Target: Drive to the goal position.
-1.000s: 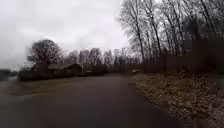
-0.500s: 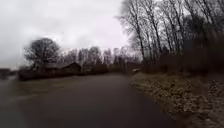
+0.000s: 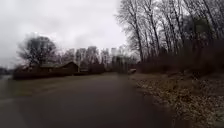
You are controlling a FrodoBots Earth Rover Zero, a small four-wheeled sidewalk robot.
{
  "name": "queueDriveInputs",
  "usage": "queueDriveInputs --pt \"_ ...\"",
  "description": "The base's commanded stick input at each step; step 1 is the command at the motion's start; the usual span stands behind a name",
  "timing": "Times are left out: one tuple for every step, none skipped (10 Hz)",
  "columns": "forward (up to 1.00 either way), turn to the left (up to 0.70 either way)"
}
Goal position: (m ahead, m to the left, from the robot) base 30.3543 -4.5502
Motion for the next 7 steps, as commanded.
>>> queueDriveInputs --pt "1.0 0.32" --pt "1.0 0.4" --pt "1.0 0.4" --pt "1.0 0.4" --pt "1.0 0.4" --pt "1.0 0.4" --pt "1.0 0.4"
